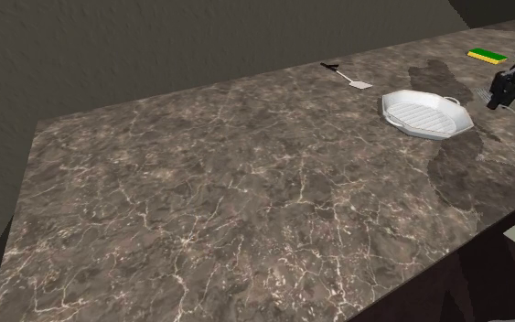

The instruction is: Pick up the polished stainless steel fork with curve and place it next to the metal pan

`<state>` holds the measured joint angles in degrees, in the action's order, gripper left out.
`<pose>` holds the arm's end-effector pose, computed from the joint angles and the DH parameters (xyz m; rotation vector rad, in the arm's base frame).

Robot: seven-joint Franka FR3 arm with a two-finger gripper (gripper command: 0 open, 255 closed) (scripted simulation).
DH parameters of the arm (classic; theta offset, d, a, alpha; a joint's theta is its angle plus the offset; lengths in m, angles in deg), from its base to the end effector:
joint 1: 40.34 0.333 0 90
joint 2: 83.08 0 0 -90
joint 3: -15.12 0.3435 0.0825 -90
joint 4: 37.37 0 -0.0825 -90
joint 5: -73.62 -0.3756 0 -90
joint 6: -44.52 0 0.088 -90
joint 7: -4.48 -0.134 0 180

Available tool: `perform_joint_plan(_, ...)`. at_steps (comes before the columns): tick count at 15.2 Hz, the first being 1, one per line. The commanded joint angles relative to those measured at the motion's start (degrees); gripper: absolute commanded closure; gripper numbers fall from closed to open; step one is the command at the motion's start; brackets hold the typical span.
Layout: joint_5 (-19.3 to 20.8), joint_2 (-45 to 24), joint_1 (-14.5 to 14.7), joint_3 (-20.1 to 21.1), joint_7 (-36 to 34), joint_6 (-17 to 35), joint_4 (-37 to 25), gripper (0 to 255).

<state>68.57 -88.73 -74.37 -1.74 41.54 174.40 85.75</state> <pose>0.3520 -0.4239 0.3659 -3.0950 0.4605 -0.0706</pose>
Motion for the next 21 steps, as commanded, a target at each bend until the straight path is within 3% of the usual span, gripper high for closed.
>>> perform_joint_plan(1,-1.18,-2.69,-1.43,-0.87,2.97,-0.71,-3.13,255)
perform_joint_plan(9,-6.00,-14.70,-8.54,-2.85,13.22,-6.46,-19.52,255)
perform_joint_plan(15,-9.15,-25.53,-15.17,-2.89,18.77,-12.89,-35.91,255)
perform_joint_plan(21,-9.99,-27.90,-15.85,-2.42,19.58,-10.45,-35.71,255)
